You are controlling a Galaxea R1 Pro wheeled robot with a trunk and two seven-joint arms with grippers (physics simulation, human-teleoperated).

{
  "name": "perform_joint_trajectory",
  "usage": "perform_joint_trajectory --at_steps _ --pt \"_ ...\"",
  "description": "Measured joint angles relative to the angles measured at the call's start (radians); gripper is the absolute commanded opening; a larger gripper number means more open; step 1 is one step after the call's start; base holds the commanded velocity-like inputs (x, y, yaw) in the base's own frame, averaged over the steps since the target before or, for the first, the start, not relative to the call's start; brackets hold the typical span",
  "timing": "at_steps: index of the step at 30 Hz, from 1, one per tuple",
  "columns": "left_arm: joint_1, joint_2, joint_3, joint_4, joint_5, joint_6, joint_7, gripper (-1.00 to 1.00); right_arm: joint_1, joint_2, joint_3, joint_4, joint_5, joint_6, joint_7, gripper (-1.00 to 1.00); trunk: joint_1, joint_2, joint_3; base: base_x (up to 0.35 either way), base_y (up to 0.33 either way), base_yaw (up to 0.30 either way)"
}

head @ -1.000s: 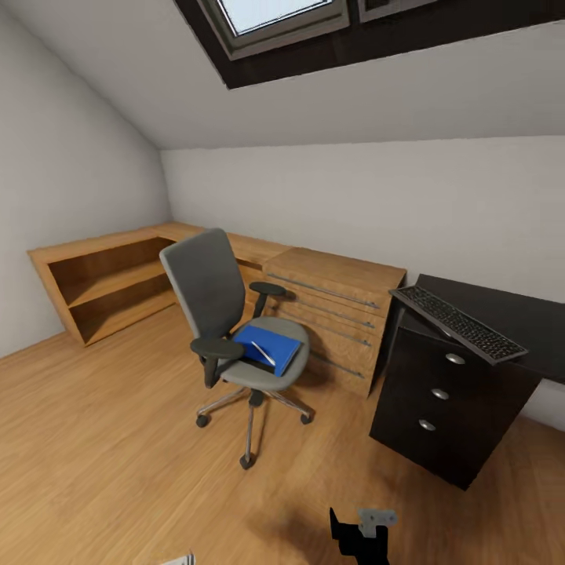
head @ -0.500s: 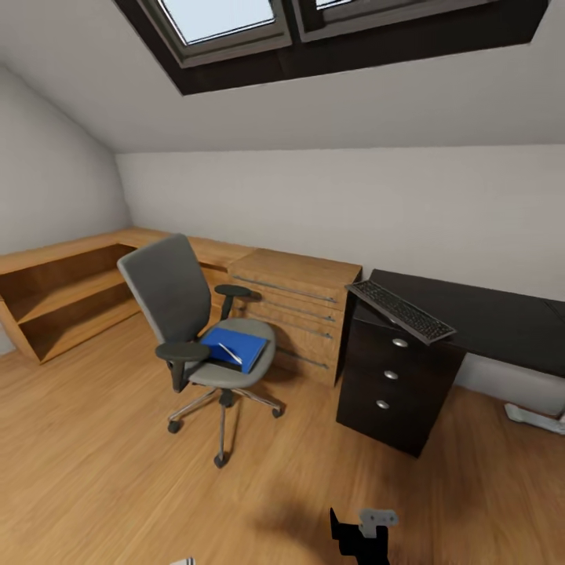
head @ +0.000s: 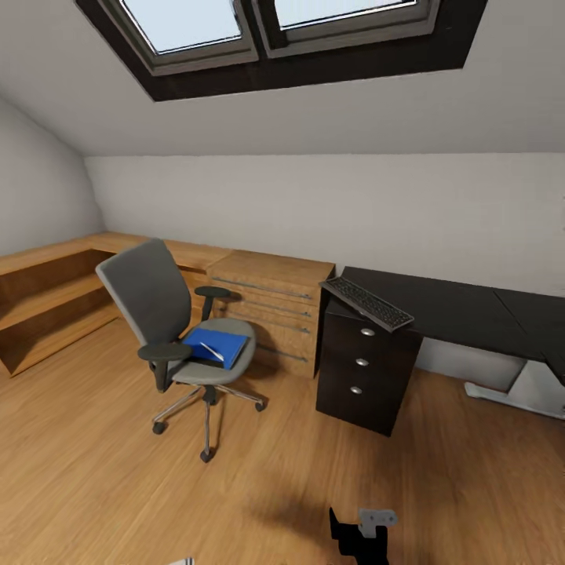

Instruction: In the bedroom, organize the workspace by keeping the computer under the desk, ensuring the monitor is on the desk, placing the keyboard on the desk next to the monitor, placing the mouse on the desk next to the keyboard, moving the folder from the swivel chair onto the desk next to the mouse, stacking the notebook on top of the folder with the pen on top of the notebook, and positioning the swivel chair next to the desk.

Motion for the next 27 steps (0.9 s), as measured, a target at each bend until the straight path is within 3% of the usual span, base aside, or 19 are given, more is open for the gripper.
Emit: perform_joint_trajectory --at_steps 4,17,27 --pt "0.000 0.000 -0.001 0.000 0.000 0.000 0.001 1.00 0.000 -0.002 0.000 0.000 0.001 0.000 0.001 1.00 -0.016 0.028 0.013 -0.038 0.000 -0.010" --pt "0.000 0.002 0.001 0.004 0.001 -0.002 -0.003 1.00 0.000 -0.002 0.000 0.000 0.001 0.000 0.001 1.00 -0.016 0.028 0.013 -0.004 0.000 0.000" --pt "0.000 0.002 0.002 0.032 0.000 -0.003 -0.004 1.00 0.000 -0.001 0.001 0.000 0.003 0.000 0.001 1.00 -0.015 0.028 0.013 -0.262 0.000 0.000"
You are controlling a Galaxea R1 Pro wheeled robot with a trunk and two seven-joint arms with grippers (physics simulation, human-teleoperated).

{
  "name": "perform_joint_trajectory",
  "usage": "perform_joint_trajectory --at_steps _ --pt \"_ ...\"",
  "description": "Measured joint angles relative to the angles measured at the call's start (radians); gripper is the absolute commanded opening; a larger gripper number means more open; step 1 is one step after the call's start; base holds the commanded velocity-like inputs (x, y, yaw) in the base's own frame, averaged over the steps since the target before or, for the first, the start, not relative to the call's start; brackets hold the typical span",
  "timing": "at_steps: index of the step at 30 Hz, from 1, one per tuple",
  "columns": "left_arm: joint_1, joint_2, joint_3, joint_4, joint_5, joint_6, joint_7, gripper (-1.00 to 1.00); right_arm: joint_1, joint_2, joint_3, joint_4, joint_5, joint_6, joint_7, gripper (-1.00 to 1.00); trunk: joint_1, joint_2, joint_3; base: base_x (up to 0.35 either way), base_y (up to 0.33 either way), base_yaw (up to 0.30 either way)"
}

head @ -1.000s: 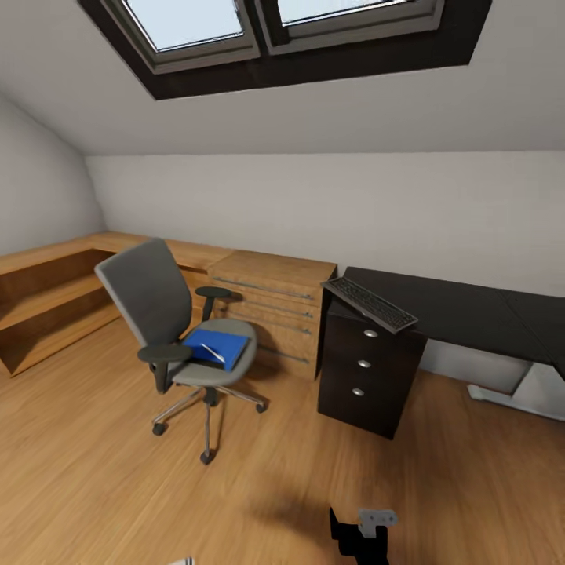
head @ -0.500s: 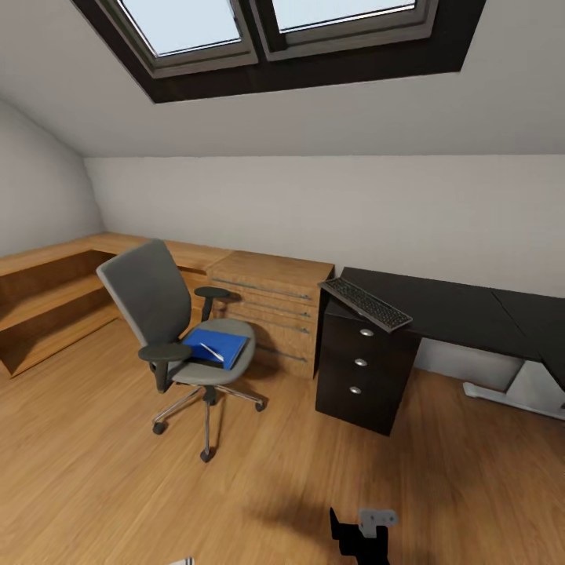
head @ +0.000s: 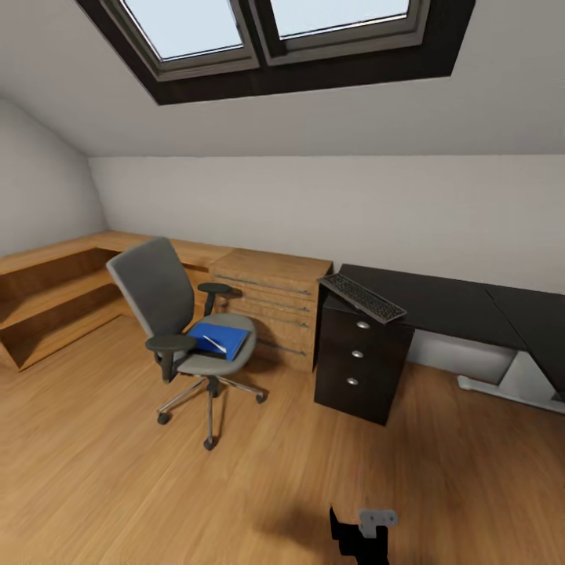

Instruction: In the bedroom, organize the workspace by keeping the computer under the desk, ensuring the monitor is on the desk, placing the keyboard on the desk next to the monitor, placing the mouse on the desk next to the keyboard, moving the folder from the swivel chair onto the desk next to the mouse, stacking the notebook on top of the folder with the pen on top of the notebook, and positioning the swivel chair next to the desk.

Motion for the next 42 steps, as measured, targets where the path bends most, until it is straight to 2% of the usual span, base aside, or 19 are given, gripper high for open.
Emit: perform_joint_trajectory --at_steps 10,22,29,42 --pt "0.000 0.000 0.000 0.001 -0.001 0.000 0.000 1.00 0.000 -0.013 0.000 0.000 0.000 0.000 0.000 1.00 0.000 0.000 0.000 -0.332 -0.003 0.000" --pt "0.000 0.000 0.000 0.000 0.000 -0.040 0.005 1.00 0.000 -0.017 0.003 0.000 0.003 0.001 0.000 1.00 0.000 0.000 0.000 -0.236 -0.158 -0.003" --pt "0.000 -0.001 0.002 -0.007 0.001 -0.059 0.008 1.00 0.000 -0.014 0.004 0.000 0.003 0.000 0.000 1.00 -0.027 0.049 0.022 -0.100 -0.005 -0.012" --pt "0.000 -0.001 0.001 -0.005 0.000 -0.058 0.009 1.00 0.000 -0.014 0.004 0.000 -0.001 0.000 -0.001 1.00 -0.077 0.140 0.063 -0.322 -0.011 -0.071"
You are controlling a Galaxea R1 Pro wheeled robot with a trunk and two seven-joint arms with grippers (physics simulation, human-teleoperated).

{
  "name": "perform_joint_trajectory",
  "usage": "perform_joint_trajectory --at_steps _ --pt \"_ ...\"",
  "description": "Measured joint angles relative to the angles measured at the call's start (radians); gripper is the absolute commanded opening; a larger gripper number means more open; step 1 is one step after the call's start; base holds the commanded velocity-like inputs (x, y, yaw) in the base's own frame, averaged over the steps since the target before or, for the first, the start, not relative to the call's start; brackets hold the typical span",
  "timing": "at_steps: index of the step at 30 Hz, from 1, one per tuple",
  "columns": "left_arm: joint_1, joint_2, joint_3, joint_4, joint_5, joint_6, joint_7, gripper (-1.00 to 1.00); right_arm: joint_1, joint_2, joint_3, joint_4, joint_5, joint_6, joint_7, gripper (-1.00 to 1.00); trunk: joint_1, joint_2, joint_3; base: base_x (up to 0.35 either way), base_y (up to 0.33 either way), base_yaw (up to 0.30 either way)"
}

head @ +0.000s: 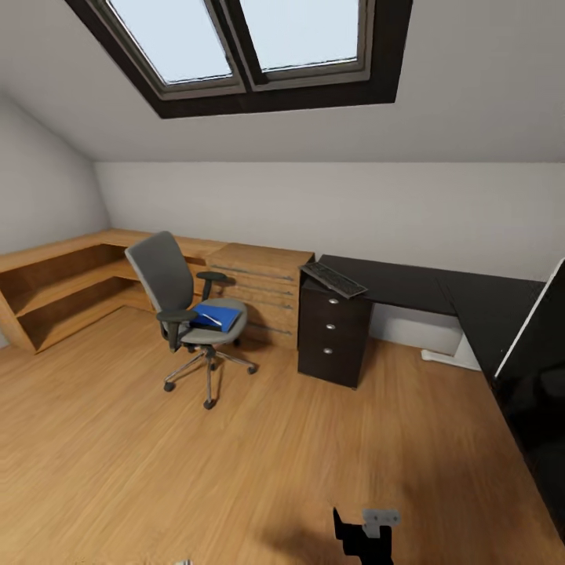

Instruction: In the bedroom, organize the workspace by keeping the computer under the desk, ensuring the monitor is on the desk, placing the keyboard on the desk next to the monitor, placing the mouse on the desk next to the keyboard, moving the folder from the swivel chair onto the desk next to the mouse, stacking the notebook on top of the folder with the pen on top of the notebook, and positioning the swivel chair next to the desk.

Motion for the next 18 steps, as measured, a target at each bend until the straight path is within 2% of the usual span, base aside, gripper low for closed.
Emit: perform_joint_trajectory --at_steps 10,18 --pt "0.000 0.000 0.000 0.000 0.000 0.000 0.003 1.00 0.000 0.002 -0.002 0.000 -0.002 0.001 0.000 1.00 -0.038 0.070 0.031 -0.330 -0.160 -0.242" --pt "0.000 -0.002 -0.002 0.000 0.000 0.000 0.003 1.00 0.000 0.003 -0.004 0.000 -0.002 0.004 -0.001 1.00 -0.069 0.126 0.056 -0.322 -0.193 -0.052"
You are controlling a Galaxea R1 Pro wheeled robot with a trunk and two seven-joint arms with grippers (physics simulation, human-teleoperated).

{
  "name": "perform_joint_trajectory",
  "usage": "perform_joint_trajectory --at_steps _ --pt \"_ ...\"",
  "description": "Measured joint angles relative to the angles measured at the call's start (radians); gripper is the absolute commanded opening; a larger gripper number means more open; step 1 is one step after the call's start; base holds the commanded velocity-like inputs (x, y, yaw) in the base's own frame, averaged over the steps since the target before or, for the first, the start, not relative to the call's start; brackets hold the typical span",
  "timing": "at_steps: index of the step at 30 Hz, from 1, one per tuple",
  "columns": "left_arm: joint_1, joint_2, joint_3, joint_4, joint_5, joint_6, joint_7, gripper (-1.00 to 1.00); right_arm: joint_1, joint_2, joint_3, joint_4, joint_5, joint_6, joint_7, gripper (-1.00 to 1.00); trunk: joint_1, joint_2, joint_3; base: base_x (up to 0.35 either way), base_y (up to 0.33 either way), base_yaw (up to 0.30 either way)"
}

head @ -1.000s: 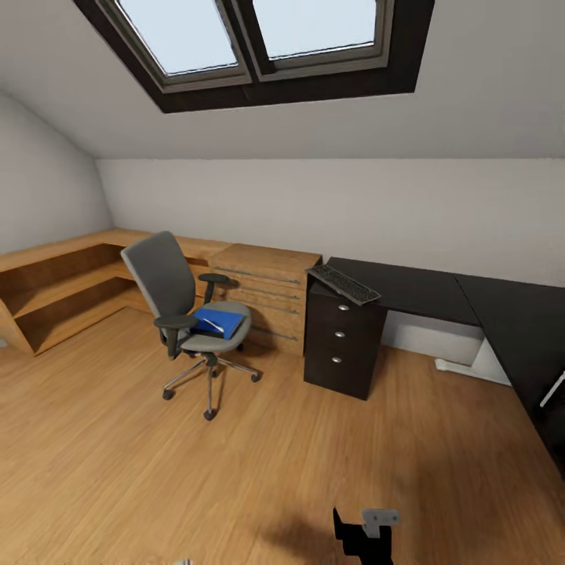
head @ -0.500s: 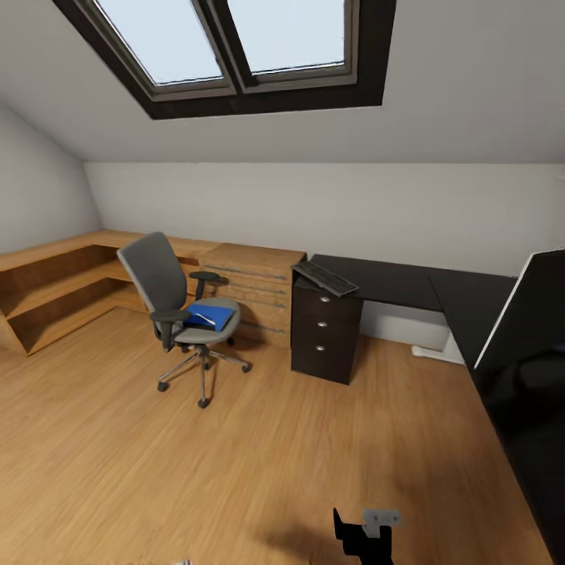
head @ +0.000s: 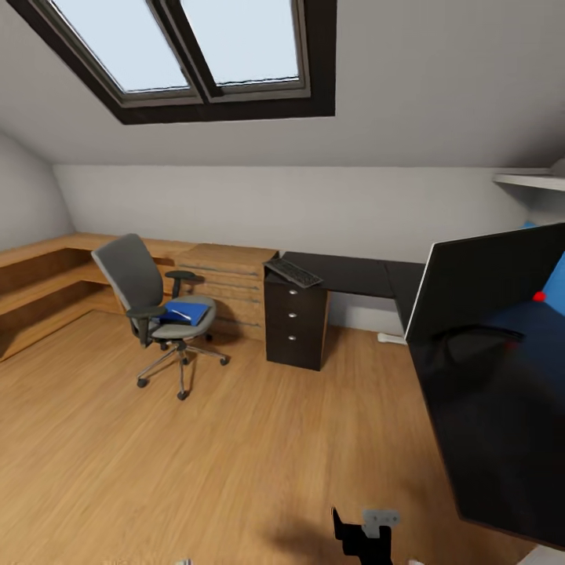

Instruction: In the bedroom, organize the workspace by keeping the computer under the desk, ensuring the monitor is on the desk, placing the keyboard on the desk next to the monitor, placing the mouse on the desk next to the keyboard, moving the folder from the swivel chair onto the desk next to the mouse, stacking the notebook on top of the folder with the pen on top of the notebook, and positioning the swivel chair next to the desk.

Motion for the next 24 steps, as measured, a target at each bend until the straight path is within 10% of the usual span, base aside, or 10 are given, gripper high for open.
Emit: perform_joint_trajectory --at_steps 24 --pt "0.000 0.002 0.002 0.000 0.000 -0.001 -0.002 1.00 0.000 -0.001 0.001 0.000 0.002 0.001 0.000 1.00 -0.092 0.168 0.075 -0.326 -0.103 0.000"
